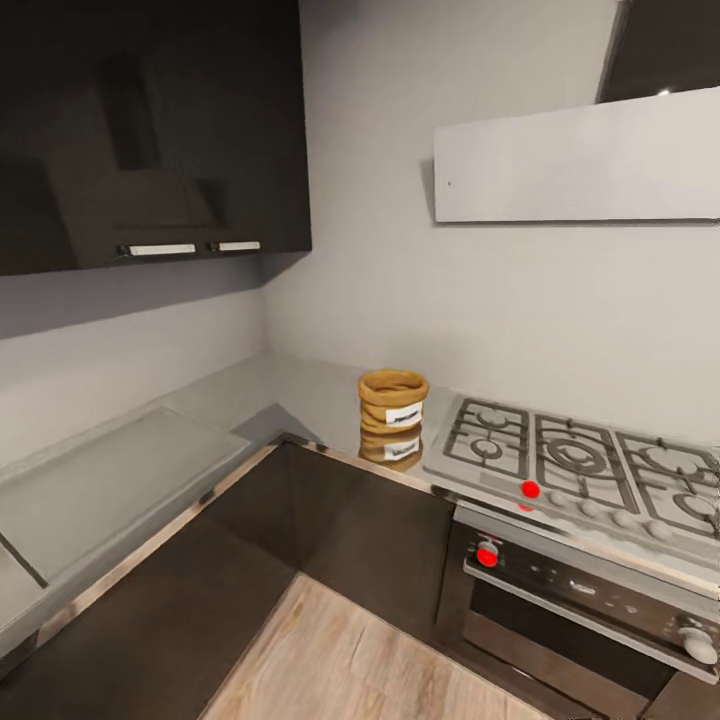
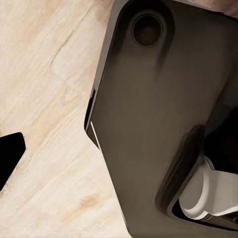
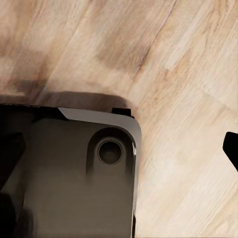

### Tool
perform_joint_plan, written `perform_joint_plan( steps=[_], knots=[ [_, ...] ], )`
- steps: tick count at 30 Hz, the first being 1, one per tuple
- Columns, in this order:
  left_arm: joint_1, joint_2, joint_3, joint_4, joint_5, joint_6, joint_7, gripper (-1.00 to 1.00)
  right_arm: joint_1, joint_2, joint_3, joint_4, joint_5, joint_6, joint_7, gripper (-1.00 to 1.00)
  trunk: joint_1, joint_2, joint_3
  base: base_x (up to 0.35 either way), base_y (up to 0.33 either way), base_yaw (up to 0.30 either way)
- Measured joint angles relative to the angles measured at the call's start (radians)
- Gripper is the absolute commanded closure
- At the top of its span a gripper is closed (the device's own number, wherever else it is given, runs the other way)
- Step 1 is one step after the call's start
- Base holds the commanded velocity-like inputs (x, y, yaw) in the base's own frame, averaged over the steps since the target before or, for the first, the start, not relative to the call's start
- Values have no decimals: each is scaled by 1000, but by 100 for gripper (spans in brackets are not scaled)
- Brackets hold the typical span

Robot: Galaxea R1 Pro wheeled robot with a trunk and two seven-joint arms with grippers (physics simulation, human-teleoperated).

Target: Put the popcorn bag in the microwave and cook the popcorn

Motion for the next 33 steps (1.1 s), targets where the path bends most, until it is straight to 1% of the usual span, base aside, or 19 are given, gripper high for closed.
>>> perform_joint_plan(
  steps=[17, 23, 33],
  knots=[
    [0, -5, -3, 0, 0, 0, -1, -100, 0, 0, 0, 0, 0, 0, 0, -100, 0, 0, 0, 18, 34, -278],
    [0, -5, -2, 0, 0, 0, -1, -100, 0, 1, 1, 0, 0, 0, 0, -100, 0, 0, 0, 209, 192, -278],
    [0, -5, -1, 0, 0, -1, -1, -100, 0, 0, 1, 0, 0, 0, 0, -100, 0, 0, -3, 151, 256, -272]
  ],
)
